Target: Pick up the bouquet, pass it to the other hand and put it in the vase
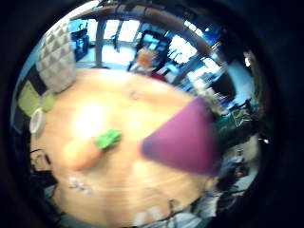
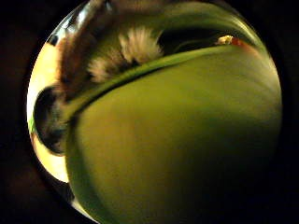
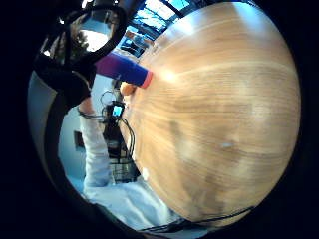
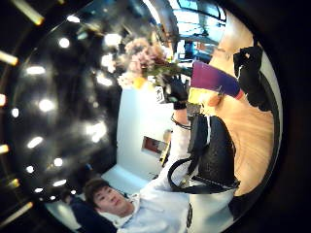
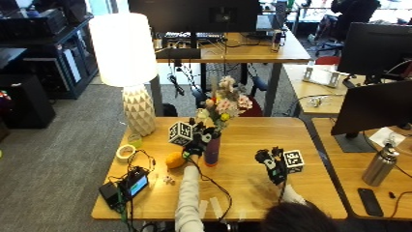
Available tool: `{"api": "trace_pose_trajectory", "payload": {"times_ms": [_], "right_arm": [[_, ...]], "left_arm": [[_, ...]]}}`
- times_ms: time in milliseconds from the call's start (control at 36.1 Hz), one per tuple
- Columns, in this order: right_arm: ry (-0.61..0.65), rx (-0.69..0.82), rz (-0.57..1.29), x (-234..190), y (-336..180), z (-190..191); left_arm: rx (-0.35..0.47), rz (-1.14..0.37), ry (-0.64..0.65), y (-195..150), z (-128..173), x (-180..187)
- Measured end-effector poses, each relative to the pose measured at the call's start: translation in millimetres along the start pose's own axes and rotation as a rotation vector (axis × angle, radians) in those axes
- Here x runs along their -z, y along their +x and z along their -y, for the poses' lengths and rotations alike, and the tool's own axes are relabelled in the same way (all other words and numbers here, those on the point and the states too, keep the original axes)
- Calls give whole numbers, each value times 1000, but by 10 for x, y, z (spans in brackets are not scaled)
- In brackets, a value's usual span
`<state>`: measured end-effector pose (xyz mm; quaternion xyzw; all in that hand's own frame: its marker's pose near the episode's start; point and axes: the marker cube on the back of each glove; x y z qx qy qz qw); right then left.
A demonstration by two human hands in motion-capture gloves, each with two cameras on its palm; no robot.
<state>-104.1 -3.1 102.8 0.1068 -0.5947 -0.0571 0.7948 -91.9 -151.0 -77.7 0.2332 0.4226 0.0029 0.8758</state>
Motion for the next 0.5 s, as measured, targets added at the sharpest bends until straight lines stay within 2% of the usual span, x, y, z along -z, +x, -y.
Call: {"api": "trace_pose_trajectory", "payload": {"times_ms": [83,166,222,277,388,498], "right_arm": [[-3,-18,-22,13,98,40],[-30,62,33,8,117,86],[-29,67,49,20,139,110],[5,14,-19,78,254,155],[77,-108,-125,187,431,272],[63,-128,-44,162,410,351]], "left_arm": [[10,-37,-67,-245,-221,-2],[53,1,-82,-366,-347,59],[22,-2,-81,-354,-376,79],[-1,-7,-89,-295,-403,84],[58,94,-79,-195,-415,64],[121,178,-75,-152,-404,13]]}}
